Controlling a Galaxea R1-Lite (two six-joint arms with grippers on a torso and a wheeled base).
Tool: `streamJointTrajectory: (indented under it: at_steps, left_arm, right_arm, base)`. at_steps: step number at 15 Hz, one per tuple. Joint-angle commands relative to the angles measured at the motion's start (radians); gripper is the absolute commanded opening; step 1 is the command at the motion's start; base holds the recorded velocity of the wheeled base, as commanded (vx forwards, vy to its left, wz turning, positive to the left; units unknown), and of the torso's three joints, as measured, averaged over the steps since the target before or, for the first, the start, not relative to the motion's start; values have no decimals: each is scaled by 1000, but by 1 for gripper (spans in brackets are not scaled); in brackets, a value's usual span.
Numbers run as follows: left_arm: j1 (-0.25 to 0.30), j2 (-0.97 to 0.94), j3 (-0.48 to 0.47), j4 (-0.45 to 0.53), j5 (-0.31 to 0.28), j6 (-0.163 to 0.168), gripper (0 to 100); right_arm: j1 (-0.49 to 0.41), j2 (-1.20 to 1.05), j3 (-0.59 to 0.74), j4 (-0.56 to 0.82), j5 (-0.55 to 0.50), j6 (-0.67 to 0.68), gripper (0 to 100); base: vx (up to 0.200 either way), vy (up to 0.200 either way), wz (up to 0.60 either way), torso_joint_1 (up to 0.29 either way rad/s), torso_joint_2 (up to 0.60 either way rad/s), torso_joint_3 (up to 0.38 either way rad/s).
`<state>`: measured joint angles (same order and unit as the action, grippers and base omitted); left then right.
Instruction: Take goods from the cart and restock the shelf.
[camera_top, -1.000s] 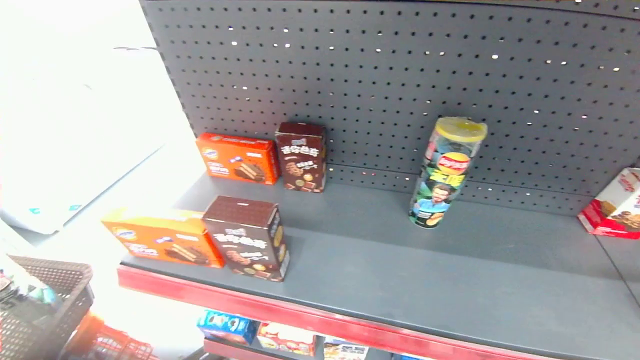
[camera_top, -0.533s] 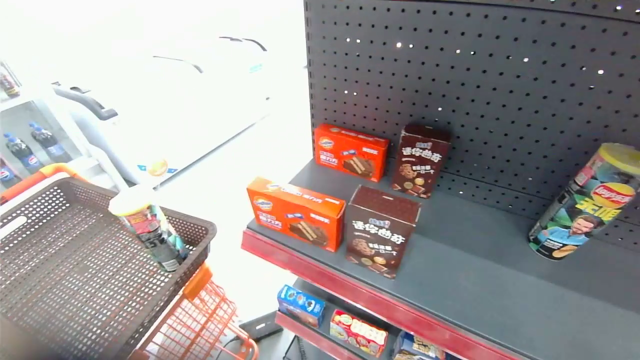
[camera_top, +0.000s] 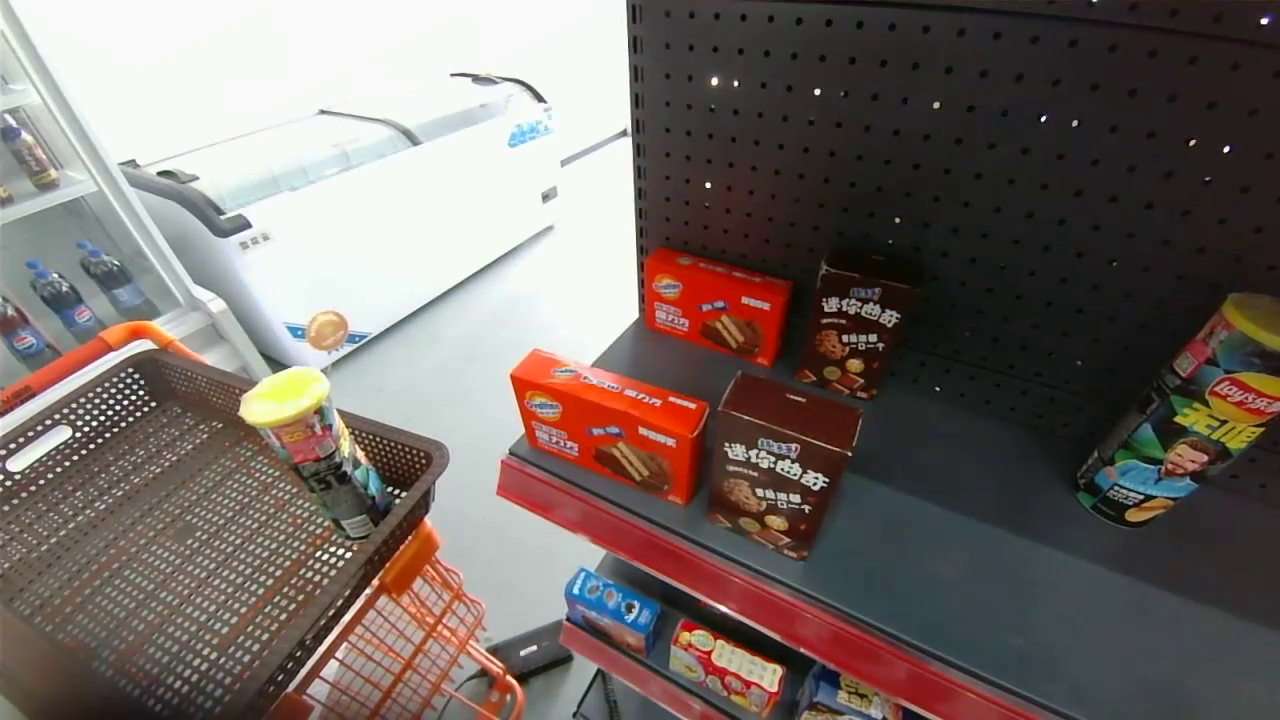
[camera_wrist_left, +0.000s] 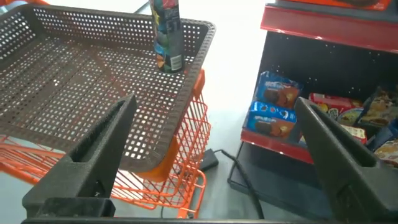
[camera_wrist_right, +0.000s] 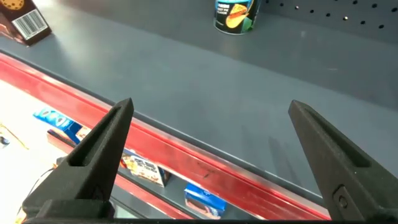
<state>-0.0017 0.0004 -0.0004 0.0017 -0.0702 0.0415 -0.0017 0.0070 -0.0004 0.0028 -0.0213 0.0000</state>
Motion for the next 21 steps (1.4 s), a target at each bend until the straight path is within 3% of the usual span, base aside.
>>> streamJointTrajectory:
  at_steps: [1,3,5,7,10,12,14,15,17,19,20,21]
  left_arm:
    - [0,1,0,0,-2,1,100]
    - [5,3,-29,6,35,3,100]
    - [6,147,-150,50,136,29,100]
    - [0,351,-265,67,152,21,100]
    - [-34,678,-401,-12,152,15,100]
    - [6,926,-449,-184,127,-22,100]
    - [19,1112,-424,-424,132,21,100]
    - [17,1141,-409,-463,135,23,100]
    - [17,1303,-340,-640,248,26,100]
    - [9,1389,-322,-752,305,24,100]
    - [5,1469,-302,-875,310,20,100]
    - [-1,1578,-282,-1066,311,15,100]
  right_arm:
    - [0,1,0,0,0,0,100]
    - [0,1,0,0,0,0,100]
    - [0,1,-1,0,0,0,100]
    - [0,1,-1,0,0,0,100]
    - [0,1,0,0,0,0,100]
    - [0,1,0,0,0,0,100]
    - [0,1,0,0,0,0,100]
    - [0,1,-1,0,0,0,100]
    - [0,1,0,0,0,0,100]
    - [0,1,-1,0,0,0,100]
    - [0,1,0,0,0,0,100]
    - [0,1,0,0,0,0,100]
  base:
    - [0,0,0,0,0,0]
    - [0,0,0,0,0,0]
    - [0,0,0,0,0,0]
    - [0,0,0,0,0,0]
    - [0,0,0,0,0,0]
    - [0,0,0,0,0,0]
    - [0,0,0,0,0,0]
    - [0,0,0,0,0,0]
    - [0,0,0,0,0,0]
    - [0,0,0,0,0,0]
    - [0,0,0,0,0,0]
    - [0,0,0,0,0,0]
